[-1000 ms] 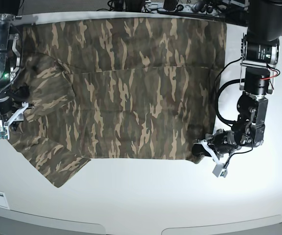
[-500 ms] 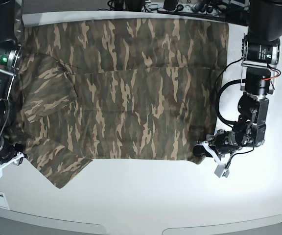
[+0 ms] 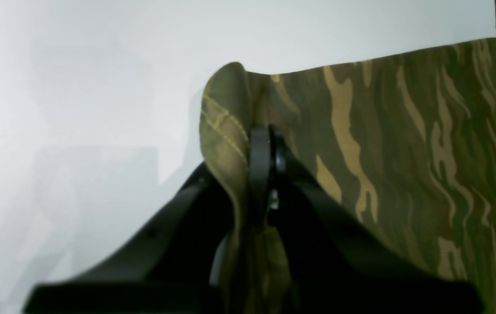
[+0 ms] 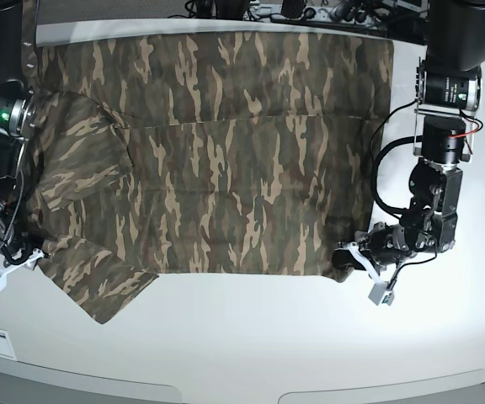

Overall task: Fold the T-shirt properly
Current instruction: 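Grasp the hem corners with both grippers and pull them apart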

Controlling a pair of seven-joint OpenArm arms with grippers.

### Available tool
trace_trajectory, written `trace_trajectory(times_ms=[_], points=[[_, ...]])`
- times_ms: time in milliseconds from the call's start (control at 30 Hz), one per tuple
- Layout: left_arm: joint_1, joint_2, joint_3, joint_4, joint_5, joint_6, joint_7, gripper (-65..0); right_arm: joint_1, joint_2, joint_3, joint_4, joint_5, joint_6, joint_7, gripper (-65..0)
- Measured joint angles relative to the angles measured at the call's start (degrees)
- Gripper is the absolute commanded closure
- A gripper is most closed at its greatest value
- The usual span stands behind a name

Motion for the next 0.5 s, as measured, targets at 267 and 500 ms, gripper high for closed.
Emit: trace_trajectory(times_ms=[267, 500], points=[[0.0, 0.0, 0.0, 0.0, 0.0, 0.0, 0.1, 0.0, -0.8, 0.0, 0.1, 0.2, 6.2, 10.9, -3.8, -29.7], [0.0, 0.0, 0.0, 0.0, 0.0, -0.7, 0.1, 0.0, -0.8, 0.1, 0.1, 0.2, 7.5, 13.9, -4.9, 0.0]])
